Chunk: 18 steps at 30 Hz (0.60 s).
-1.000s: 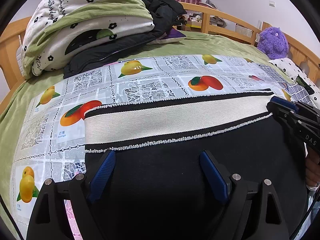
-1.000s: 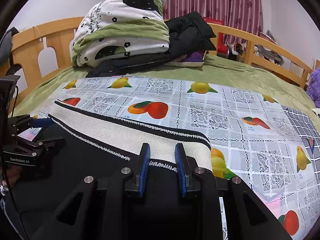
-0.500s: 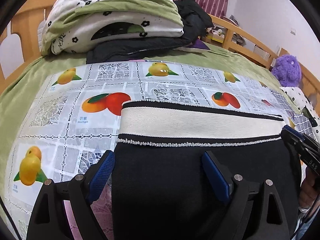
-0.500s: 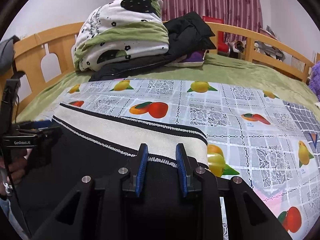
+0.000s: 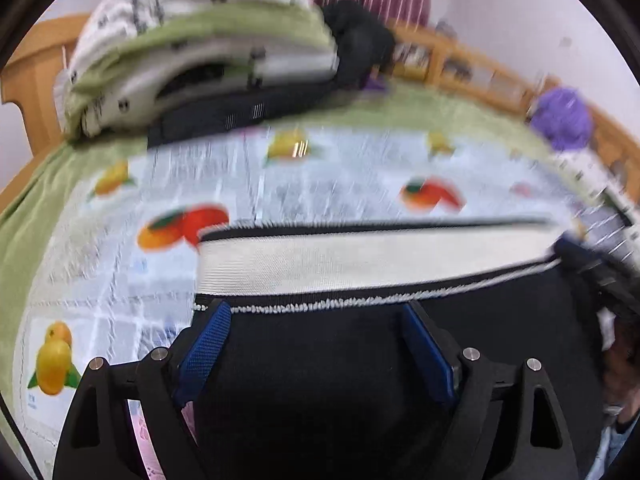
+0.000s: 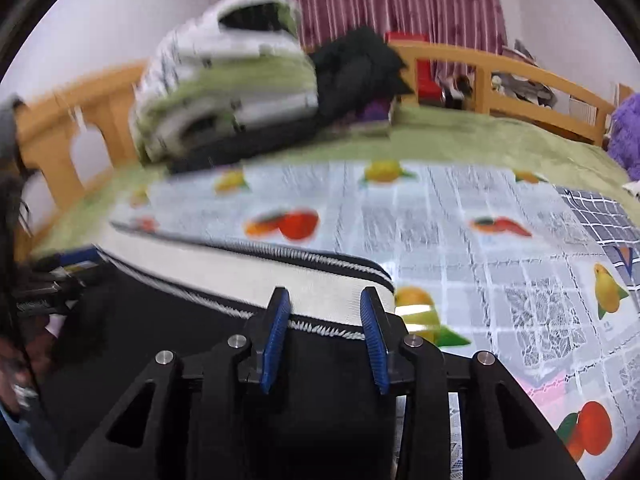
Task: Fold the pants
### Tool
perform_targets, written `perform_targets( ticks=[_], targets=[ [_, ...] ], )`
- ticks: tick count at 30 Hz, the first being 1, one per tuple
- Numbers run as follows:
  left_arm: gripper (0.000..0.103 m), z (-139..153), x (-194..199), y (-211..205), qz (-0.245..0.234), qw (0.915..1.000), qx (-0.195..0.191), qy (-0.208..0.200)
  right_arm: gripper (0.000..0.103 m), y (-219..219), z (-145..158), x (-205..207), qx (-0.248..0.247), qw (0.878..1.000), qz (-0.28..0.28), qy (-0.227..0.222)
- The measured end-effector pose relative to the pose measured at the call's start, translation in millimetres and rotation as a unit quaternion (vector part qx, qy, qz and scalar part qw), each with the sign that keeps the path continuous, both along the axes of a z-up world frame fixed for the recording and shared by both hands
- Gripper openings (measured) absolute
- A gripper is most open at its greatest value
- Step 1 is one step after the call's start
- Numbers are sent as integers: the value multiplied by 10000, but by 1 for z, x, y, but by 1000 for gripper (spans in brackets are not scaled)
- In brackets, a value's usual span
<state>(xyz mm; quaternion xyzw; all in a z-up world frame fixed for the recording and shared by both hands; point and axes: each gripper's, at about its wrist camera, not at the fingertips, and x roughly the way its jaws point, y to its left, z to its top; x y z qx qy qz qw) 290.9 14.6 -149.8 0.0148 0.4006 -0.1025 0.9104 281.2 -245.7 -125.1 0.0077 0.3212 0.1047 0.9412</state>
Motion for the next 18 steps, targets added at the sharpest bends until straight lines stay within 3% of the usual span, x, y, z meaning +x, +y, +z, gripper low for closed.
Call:
perform_targets(
  ticks=[18],
  targets=[
    [94, -1, -2, 0, -110, 9998, -156, 29, 43, -1, -3, -5, 34, 10000, 21, 17]
  ],
)
